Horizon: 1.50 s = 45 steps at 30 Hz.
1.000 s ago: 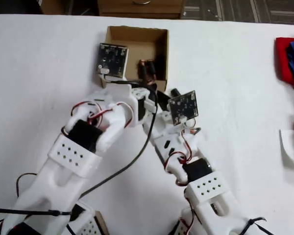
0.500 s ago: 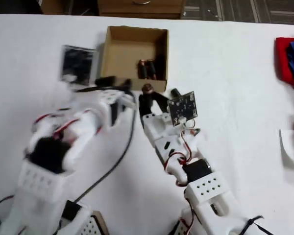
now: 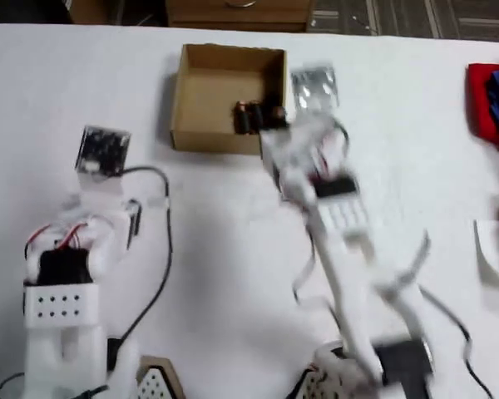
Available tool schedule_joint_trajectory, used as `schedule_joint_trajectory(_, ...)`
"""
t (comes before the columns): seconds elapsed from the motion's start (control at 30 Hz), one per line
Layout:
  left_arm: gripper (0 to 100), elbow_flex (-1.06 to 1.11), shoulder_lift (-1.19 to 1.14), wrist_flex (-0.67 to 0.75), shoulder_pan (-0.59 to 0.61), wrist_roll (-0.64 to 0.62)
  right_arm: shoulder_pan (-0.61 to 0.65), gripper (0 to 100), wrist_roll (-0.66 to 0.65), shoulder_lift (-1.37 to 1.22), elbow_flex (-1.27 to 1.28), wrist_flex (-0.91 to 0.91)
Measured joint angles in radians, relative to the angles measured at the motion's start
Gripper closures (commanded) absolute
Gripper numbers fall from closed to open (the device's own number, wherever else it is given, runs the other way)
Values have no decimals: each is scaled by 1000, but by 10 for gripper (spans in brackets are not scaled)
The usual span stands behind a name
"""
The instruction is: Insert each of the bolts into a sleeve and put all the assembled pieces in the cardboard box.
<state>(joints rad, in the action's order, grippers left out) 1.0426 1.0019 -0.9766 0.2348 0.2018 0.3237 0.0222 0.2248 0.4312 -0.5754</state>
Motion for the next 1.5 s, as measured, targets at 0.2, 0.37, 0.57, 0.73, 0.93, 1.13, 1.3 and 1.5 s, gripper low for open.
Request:
schedule_joint_trajectory(0.2, 861, 319, 34, 285, 104, -8, 23, 977, 0, -526, -793, -244)
schedule_joint_trajectory(0.37, 861, 471, 37, 462, 186, -51, 48, 978, 107, -961, -1389, -345)
schedule_joint_trajectory(0.57, 861, 500, 40, 512, 206, -60, 61, 978, 143, -1398, -1815, -417)
schedule_joint_trajectory(0.73, 861, 500, 40, 514, 204, -60, 84, 978, 143, -1513, -1878, -430)
schedule_joint_trajectory(0.93, 861, 500, 40, 514, 204, -60, 107, 978, 143, -1537, -1881, -430)
schedule_joint_trajectory(1.13, 861, 500, 40, 514, 204, -60, 104, 978, 143, -1537, -1881, -465)
schedule_joint_trajectory(1.3, 861, 500, 40, 514, 204, -60, 106, 977, 146, -1536, -1858, -466)
schedule_joint_trajectory(1.5, 861, 500, 40, 514, 204, -60, 106, 975, 146, -1537, -1852, -466)
